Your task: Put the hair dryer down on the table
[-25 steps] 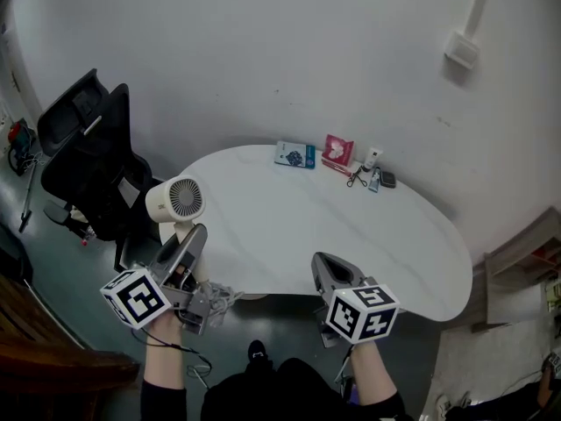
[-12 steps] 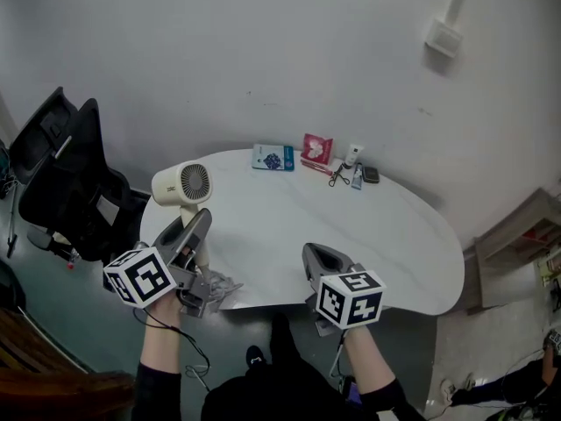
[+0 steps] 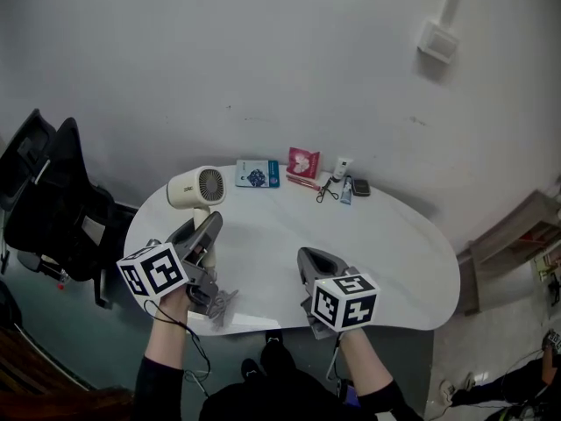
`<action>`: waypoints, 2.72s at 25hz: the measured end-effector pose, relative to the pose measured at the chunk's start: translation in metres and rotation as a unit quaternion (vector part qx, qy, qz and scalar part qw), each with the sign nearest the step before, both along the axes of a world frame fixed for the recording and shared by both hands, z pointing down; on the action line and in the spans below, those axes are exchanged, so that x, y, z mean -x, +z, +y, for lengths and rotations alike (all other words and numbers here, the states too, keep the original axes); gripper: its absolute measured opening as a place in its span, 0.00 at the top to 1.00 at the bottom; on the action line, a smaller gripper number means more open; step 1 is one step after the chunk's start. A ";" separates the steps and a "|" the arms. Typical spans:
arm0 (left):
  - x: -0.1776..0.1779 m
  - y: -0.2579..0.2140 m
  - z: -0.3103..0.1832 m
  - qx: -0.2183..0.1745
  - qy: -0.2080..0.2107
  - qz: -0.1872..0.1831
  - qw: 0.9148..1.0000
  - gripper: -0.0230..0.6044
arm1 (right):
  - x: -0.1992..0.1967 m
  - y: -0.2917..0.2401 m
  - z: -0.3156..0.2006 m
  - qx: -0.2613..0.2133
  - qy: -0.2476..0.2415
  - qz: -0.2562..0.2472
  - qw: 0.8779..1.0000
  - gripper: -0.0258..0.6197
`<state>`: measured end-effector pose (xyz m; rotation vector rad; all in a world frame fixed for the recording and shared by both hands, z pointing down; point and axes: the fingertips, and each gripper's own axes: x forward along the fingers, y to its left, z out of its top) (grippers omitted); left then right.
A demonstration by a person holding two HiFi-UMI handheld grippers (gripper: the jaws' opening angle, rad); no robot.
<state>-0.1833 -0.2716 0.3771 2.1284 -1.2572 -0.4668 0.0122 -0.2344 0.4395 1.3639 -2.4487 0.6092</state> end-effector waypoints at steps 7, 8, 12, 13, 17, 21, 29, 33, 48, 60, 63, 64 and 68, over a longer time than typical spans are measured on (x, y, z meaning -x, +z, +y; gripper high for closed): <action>-0.030 0.024 -0.026 0.029 0.025 -0.010 0.999 0.70 | -0.007 0.012 -0.016 0.016 0.006 0.002 1.000 0.96; -0.034 0.030 -0.029 0.035 0.028 -0.012 0.999 0.70 | -0.008 0.013 -0.018 0.018 0.007 0.003 1.000 0.96; -0.050 0.055 -0.034 0.061 0.041 -0.023 0.997 0.70 | -0.013 0.019 -0.022 0.027 0.011 0.007 1.000 0.96; -0.053 0.061 -0.034 0.066 0.044 -0.027 0.996 0.70 | -0.014 0.020 -0.023 0.028 0.011 0.008 1.000 0.96; -0.065 0.084 -0.038 0.086 0.052 -0.051 0.994 0.70 | -0.016 0.026 -0.028 0.035 0.013 0.008 0.999 0.96; -0.074 0.104 -0.040 0.108 0.059 -0.071 0.990 0.70 | -0.018 0.033 -0.031 0.043 0.014 0.010 0.999 0.96; -0.088 0.137 -0.046 0.147 0.064 -0.096 0.983 0.70 | -0.019 0.041 -0.039 0.052 0.014 0.009 0.998 0.96; -0.094 0.154 -0.049 0.168 0.069 -0.124 0.976 0.70 | -0.022 0.045 -0.043 0.056 0.016 0.012 0.998 0.96; -0.116 0.210 -0.049 0.239 0.083 -0.168 0.953 0.70 | -0.039 0.066 -0.056 0.083 0.029 0.017 0.996 0.96; -0.117 0.227 -0.051 0.254 0.075 -0.200 0.943 0.70 | -0.043 0.075 -0.066 0.093 0.025 0.017 0.995 0.96; -0.119 0.229 -0.051 0.253 0.076 -0.213 0.941 0.70 | -0.042 0.079 -0.066 0.098 0.023 0.019 0.995 0.96; -0.119 0.229 -0.051 0.253 0.075 -0.218 0.940 0.70 | -0.040 0.080 -0.066 0.100 0.021 0.020 0.995 0.96; -0.121 0.232 -0.051 0.253 0.073 -0.237 0.935 0.70 | -0.037 0.087 -0.067 0.103 0.012 0.023 0.994 0.96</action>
